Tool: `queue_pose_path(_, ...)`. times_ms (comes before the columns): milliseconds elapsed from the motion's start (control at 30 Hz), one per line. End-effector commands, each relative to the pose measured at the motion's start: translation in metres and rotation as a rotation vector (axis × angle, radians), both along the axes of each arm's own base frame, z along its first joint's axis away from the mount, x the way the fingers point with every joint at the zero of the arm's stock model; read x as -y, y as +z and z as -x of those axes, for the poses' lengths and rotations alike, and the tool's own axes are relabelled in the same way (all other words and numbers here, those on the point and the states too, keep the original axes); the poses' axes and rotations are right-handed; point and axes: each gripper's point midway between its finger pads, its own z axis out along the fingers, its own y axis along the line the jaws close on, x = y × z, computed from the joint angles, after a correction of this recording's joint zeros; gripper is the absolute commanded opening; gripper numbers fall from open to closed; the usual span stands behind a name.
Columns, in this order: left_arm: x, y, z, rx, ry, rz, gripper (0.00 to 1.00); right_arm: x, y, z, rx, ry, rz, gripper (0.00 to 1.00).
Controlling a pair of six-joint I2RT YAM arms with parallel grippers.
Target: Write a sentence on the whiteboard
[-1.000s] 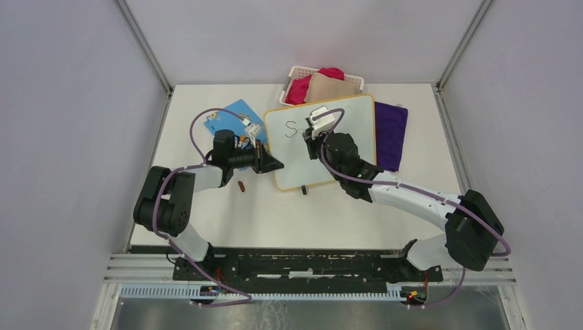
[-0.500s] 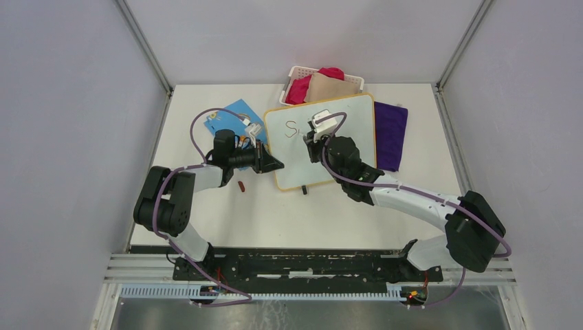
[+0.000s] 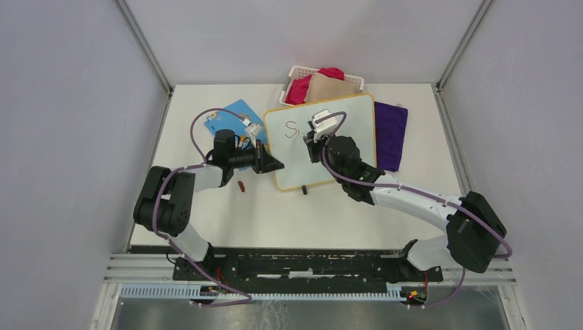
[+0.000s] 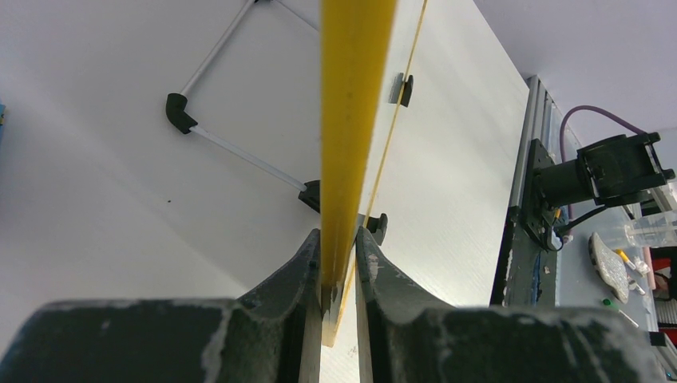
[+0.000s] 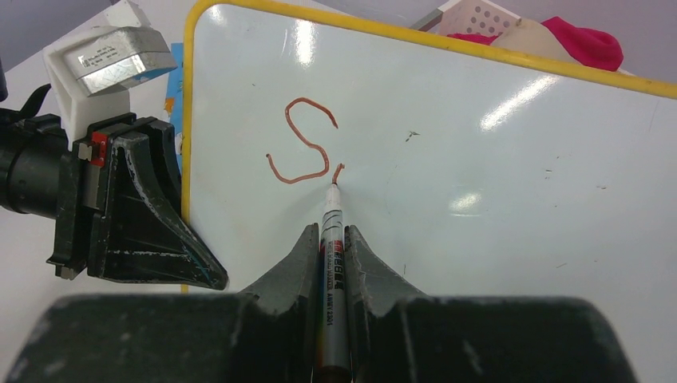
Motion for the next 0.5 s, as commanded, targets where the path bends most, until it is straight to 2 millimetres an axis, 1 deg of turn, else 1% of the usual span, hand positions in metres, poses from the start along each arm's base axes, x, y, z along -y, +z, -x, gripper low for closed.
queue_pose_path(0, -0.003, 0.002, -0.006, 0.054, 0.018, -0.044, 0.02, 0.000, 0.031, -0.013, 0.056, -0.032, -0.035, 0.00)
queue_pose_path(167, -0.002, 0.002, -0.005, 0.052, 0.015, -0.047, 0.02, -0.001, 0.034, -0.016, 0.060, -0.036, -0.033, 0.00)
queue_pose_path(467, -0.002, 0.002, -0.006, 0.055, 0.015, -0.049, 0.02, 0.015, 0.028, -0.021, 0.050, -0.084, -0.025, 0.00)
